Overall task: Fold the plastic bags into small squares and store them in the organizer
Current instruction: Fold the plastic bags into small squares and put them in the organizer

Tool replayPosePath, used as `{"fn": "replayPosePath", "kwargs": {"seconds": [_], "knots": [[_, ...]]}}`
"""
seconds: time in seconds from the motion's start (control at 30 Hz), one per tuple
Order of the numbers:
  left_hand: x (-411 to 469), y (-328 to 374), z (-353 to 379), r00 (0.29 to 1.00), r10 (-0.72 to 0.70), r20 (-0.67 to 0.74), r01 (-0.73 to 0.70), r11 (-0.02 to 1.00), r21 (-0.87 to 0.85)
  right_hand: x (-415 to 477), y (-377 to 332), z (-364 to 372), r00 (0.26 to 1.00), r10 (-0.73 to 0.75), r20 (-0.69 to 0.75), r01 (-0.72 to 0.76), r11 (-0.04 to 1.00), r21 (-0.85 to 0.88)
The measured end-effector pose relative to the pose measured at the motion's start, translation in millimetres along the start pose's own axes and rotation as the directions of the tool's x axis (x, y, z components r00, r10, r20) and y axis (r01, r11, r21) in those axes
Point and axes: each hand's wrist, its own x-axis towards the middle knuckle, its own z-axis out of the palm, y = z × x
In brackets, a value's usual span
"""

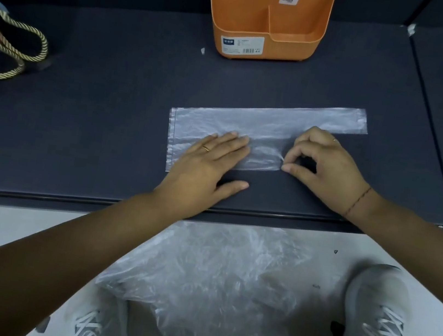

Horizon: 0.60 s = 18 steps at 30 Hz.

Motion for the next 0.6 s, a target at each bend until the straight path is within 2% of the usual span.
{"fn": "replayPosePath", "kwargs": {"seconds": [0.13, 0.27, 0.3, 0.37, 0.43, 0.47, 0.53, 0.6], "knots": [[3.5, 1.2, 6.0, 0.991, -0.023, -0.135, 0.021, 1.000, -0.014, 4.9, -1.6, -7.7, 0.989, 0.086, 0.125, -0.100, 0.988, 0.115], [4.1, -1.9, 9.5, 0.966, 0.015, -0.258, -0.020, 1.000, -0.019, 12.0, -8.5, -27.4, 0.965, 0.133, 0.226, -0.184, 0.957, 0.222], [4.3, -3.0, 10.0, 0.957, 0.023, -0.288, -0.032, 0.999, -0.026, 11.8, -10.7, -29.3, 0.967, 0.146, 0.208, -0.189, 0.961, 0.201], [4.9, -4.5, 9.6, 0.944, 0.036, -0.329, -0.048, 0.998, -0.027, 10.7, -15.8, -29.2, 0.990, 0.100, 0.099, -0.099, 0.995, -0.009], [4.5, -3.8, 8.5, 0.939, 0.050, -0.339, -0.061, 0.998, -0.021, 10.0, -26.0, -21.8, 0.996, -0.040, 0.074, 0.058, 0.962, -0.268], [3.8, -2.6, 8.1, 0.939, 0.058, -0.338, -0.068, 0.998, -0.018, 11.0, -29.4, -16.4, 0.988, -0.107, 0.108, 0.139, 0.926, -0.351], [1.5, 0.8, 7.5, 0.942, 0.058, -0.330, -0.073, 0.997, -0.033, 11.4, -34.0, -1.0, 0.963, -0.182, 0.198, 0.251, 0.876, -0.413], [-2.8, 2.4, 6.3, 0.945, 0.031, -0.327, -0.056, 0.996, -0.068, 9.6, -31.2, 13.9, 0.961, -0.224, 0.161, 0.269, 0.890, -0.369]]}}
